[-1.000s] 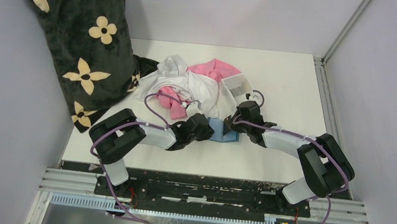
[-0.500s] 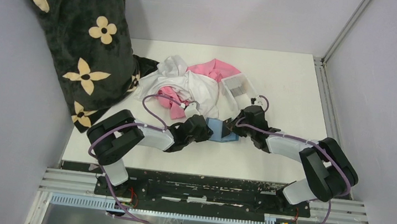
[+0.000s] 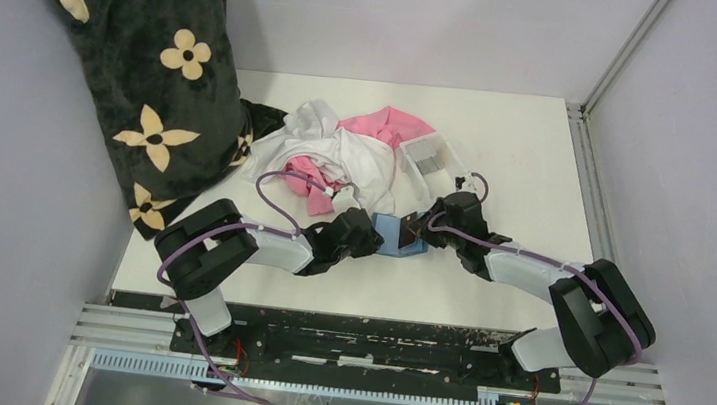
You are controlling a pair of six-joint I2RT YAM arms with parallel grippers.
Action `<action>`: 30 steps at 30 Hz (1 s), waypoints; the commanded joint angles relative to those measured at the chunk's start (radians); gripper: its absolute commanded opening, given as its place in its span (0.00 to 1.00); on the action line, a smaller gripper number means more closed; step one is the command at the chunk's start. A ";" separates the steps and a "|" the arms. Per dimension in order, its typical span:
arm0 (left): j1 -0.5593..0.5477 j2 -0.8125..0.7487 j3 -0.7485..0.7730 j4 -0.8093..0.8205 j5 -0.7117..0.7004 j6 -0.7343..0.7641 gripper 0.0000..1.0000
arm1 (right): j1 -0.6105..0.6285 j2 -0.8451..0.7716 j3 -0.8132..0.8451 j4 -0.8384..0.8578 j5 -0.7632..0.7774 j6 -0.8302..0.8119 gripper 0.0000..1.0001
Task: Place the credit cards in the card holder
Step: Insert the credit card into the card holder.
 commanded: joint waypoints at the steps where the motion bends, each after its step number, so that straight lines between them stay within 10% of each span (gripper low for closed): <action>1: -0.007 0.007 -0.024 -0.130 -0.029 -0.009 0.23 | 0.003 -0.010 0.012 0.032 -0.013 0.001 0.01; 30: -0.007 -0.015 -0.011 -0.177 -0.064 0.001 0.23 | 0.002 0.181 -0.016 0.151 -0.045 -0.043 0.01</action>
